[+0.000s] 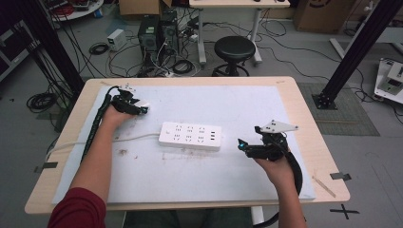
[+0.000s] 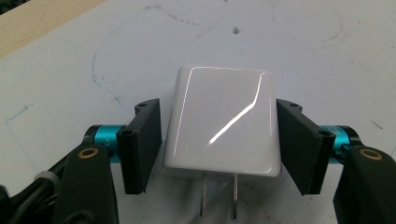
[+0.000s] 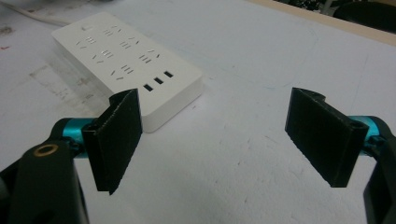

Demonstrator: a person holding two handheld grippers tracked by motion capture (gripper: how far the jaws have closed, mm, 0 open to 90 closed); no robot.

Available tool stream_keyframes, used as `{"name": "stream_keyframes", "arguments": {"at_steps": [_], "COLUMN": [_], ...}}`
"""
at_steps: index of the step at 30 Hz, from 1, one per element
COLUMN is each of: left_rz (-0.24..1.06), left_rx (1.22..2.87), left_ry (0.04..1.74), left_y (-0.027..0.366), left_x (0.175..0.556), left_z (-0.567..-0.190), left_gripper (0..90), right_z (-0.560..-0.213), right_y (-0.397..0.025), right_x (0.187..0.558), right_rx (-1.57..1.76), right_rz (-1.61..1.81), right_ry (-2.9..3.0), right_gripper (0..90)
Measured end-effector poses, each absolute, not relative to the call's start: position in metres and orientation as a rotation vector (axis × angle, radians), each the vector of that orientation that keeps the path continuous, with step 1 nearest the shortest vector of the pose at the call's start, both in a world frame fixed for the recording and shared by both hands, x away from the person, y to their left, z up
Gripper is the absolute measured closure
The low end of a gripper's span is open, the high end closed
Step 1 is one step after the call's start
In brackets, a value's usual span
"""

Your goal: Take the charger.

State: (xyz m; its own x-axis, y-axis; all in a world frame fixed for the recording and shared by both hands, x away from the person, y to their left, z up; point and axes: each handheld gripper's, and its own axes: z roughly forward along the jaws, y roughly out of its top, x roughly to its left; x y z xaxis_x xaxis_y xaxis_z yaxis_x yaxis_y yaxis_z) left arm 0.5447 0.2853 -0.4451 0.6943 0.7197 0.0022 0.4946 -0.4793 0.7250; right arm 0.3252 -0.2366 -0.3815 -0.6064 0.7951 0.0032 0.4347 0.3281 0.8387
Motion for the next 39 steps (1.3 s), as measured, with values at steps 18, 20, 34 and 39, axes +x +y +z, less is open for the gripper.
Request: {"name": "stream_keyframes", "arguments": {"at_steps": [18,20,34,39], "left_rz": [0.468,0.466,0.531,0.534], "left_rx": [2.159,2.153,2.104,2.106], "left_ry": [0.831,0.817,0.574,0.453], "left_y": [0.285,0.285,0.264,0.250], "left_x": [0.514,0.510,0.400,0.362], "left_z": [-0.407,-0.403,-0.332,-0.324], "left_gripper": [42.4,42.5,42.5,42.4], "right_z": [-0.372,-0.370,-0.348,-0.344], "right_y": [-0.234,-0.232,-0.221,-0.214], "right_x": [0.327,0.327,0.317,0.309], "right_rx": [1.057,1.045,0.925,0.914], "right_rz": [1.220,1.225,1.303,1.346], "right_ry": [2.207,2.213,2.314,2.358], "right_gripper": [19.2,19.2,19.2,19.2]}}
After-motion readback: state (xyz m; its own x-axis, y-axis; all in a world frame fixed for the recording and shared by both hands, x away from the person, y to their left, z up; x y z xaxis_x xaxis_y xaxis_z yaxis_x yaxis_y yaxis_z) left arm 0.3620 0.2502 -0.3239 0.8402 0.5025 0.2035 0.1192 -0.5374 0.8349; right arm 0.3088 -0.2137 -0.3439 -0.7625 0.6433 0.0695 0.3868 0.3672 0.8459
